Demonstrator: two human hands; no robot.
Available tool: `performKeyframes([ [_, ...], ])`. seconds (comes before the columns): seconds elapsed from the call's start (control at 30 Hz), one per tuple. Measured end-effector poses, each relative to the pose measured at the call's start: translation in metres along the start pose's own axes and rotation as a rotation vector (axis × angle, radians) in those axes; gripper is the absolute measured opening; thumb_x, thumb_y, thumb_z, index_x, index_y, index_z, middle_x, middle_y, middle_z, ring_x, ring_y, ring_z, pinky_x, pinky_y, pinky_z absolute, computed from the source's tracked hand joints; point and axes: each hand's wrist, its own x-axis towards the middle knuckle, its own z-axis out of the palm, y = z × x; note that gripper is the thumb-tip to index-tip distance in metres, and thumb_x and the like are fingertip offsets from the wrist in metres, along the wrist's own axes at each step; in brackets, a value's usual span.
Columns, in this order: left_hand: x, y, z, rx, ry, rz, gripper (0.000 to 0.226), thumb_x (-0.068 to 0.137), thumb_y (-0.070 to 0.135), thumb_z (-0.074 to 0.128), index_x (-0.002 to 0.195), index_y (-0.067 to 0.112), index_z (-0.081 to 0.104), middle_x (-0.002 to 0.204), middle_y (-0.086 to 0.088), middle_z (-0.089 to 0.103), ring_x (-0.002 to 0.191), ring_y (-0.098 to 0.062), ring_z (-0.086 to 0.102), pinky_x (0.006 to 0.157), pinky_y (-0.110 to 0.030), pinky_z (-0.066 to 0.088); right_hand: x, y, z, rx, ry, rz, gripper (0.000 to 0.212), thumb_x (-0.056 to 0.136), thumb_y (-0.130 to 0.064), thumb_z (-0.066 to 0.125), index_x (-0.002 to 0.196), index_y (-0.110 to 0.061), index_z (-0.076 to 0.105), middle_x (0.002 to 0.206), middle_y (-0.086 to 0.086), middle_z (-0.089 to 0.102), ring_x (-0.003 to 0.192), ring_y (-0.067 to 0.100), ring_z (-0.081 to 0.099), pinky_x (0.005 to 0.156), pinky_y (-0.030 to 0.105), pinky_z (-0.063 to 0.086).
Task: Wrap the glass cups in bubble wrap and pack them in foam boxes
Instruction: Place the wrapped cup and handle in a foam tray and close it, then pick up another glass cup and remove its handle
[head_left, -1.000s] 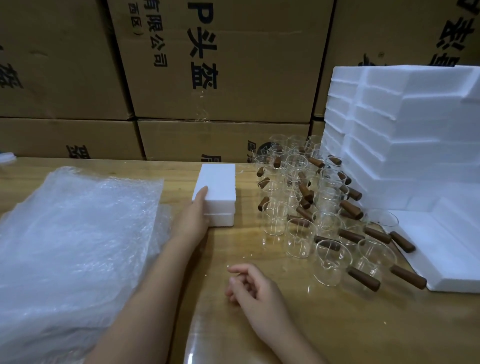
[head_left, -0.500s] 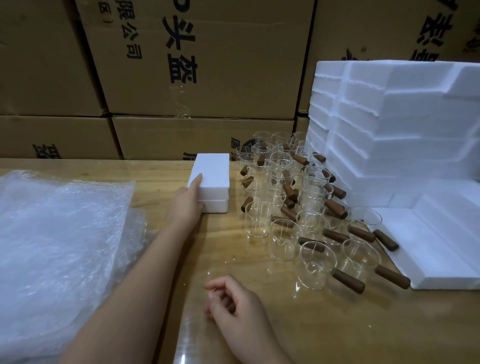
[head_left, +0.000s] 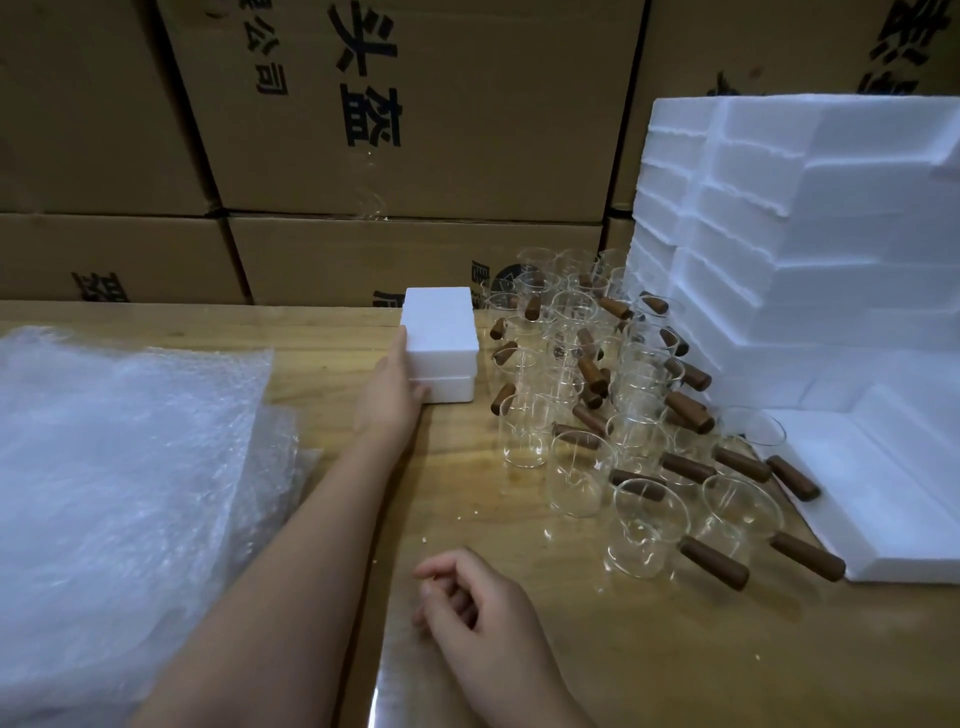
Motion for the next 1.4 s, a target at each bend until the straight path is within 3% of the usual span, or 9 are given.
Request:
performKeyframes([
  [0.27, -0.040, 0.008, -0.011, -0.234, -0.034, -0.130, 0.090, 0.090, 0.016, 0.060, 0.153, 0.028, -0.003, 0.142, -0.009, 0.046, 0.117, -0.027, 0.055, 0.088, -0.040, 0.050, -0.004, -0.007, -0.004, 0.070, 0.003, 0.001, 0.021, 0.091, -0.017, 0.056, 0.085, -0.035, 0.064, 0.073, -0.002, 0.069, 0.059, 0.005, 0.052, 0.059, 0.018, 0.043],
  [0.4, -0.104, 0.033, -0.017, -0.626, 0.015, -0.214, 0.067, 0.092, 0.013, 0.055, 0.150, 0.018, 0.023, 0.116, 0.009, 0.050, 0.099, -0.002, 0.055, 0.079, -0.018, 0.042, -0.003, -0.011, -0.010, 0.309, 0.147, 0.043, 0.020, 0.095, -0.005, 0.053, 0.087, -0.018, 0.066, 0.062, -0.001, 0.065, 0.055, 0.009, 0.052, 0.054, 0.019, 0.043],
  [0.5, -0.160, 0.051, -0.020, -0.887, -0.039, -0.204, 0.022, 0.097, 0.011, 0.050, 0.113, 0.019, 0.062, 0.109, 0.012, 0.065, 0.097, 0.004, 0.063, 0.076, -0.008, 0.045, -0.003, -0.013, -0.012, 0.428, 0.289, 0.037, 0.015, 0.094, -0.003, 0.052, 0.089, -0.010, 0.064, 0.061, 0.000, 0.063, 0.055, 0.005, 0.054, 0.055, 0.015, 0.043],
  [0.57, -0.186, 0.062, -0.028, -1.003, -0.162, -0.220, 0.024, 0.099, 0.012, 0.048, 0.091, 0.015, 0.070, 0.089, 0.002, 0.075, 0.086, -0.010, 0.070, 0.070, -0.016, 0.052, -0.001, -0.013, -0.013, 0.466, 0.366, 0.041, 0.011, 0.093, -0.004, 0.054, 0.091, -0.011, 0.063, 0.069, 0.000, 0.065, 0.063, 0.006, 0.057, 0.061, 0.019, 0.046],
  [0.7, -0.210, 0.066, -0.047, -0.973, -0.254, -0.157, 0.035, 0.099, 0.016, 0.048, 0.076, 0.018, 0.074, 0.070, 0.002, 0.073, 0.067, -0.003, 0.066, 0.063, -0.014, 0.048, -0.001, -0.010, -0.014, 0.430, 0.389, 0.045, 0.011, 0.092, -0.008, 0.056, 0.089, -0.014, 0.064, 0.085, -0.001, 0.070, 0.079, 0.007, 0.063, 0.074, 0.020, 0.048],
  [0.97, -0.223, 0.047, -0.061, -0.875, -0.186, -0.031, 0.029, 0.095, 0.011, 0.055, 0.080, 0.029, 0.072, 0.077, -0.004, 0.072, 0.072, -0.007, 0.062, 0.066, -0.030, 0.050, -0.001, -0.015, -0.021, 0.317, 0.281, -0.012, 0.025, 0.094, -0.001, 0.052, 0.075, -0.013, 0.064, 0.055, -0.009, 0.059, 0.053, -0.001, 0.052, 0.051, 0.013, 0.042],
  [1.07, -0.226, 0.037, -0.057, -0.864, -0.154, -0.059, 0.022, 0.093, 0.011, 0.058, 0.085, 0.024, 0.073, 0.076, 0.006, 0.073, 0.072, -0.001, 0.063, 0.067, -0.019, 0.048, -0.001, -0.015, -0.020, 0.262, 0.212, 0.028, 0.024, 0.094, -0.003, 0.051, 0.073, -0.012, 0.060, 0.053, -0.008, 0.055, 0.051, 0.003, 0.051, 0.051, 0.014, 0.042],
  [1.2, -0.228, 0.032, -0.056, -0.970, -0.159, -0.155, 0.013, 0.090, 0.008, 0.062, 0.085, 0.014, 0.071, 0.076, 0.001, 0.073, 0.074, -0.012, 0.068, 0.069, -0.028, 0.055, -0.009, -0.018, -0.044, 0.014, 0.049, 0.059, 0.016, 0.094, -0.010, 0.055, 0.081, -0.016, 0.062, 0.066, -0.001, 0.062, 0.062, 0.014, 0.057, 0.062, 0.025, 0.047],
  [1.4, -0.228, 0.036, -0.056, -1.112, -0.209, -0.205, 0.011, 0.092, 0.002, 0.058, 0.085, 0.004, 0.067, 0.077, -0.002, 0.074, 0.076, -0.013, 0.072, 0.063, -0.020, 0.056, -0.036, -0.015, -0.125, -0.514, 0.459, -0.240, 0.009, 0.087, -0.013, 0.064, 0.092, -0.020, 0.067, 0.087, -0.011, 0.062, 0.078, 0.002, 0.058, 0.070, 0.012, 0.045],
])
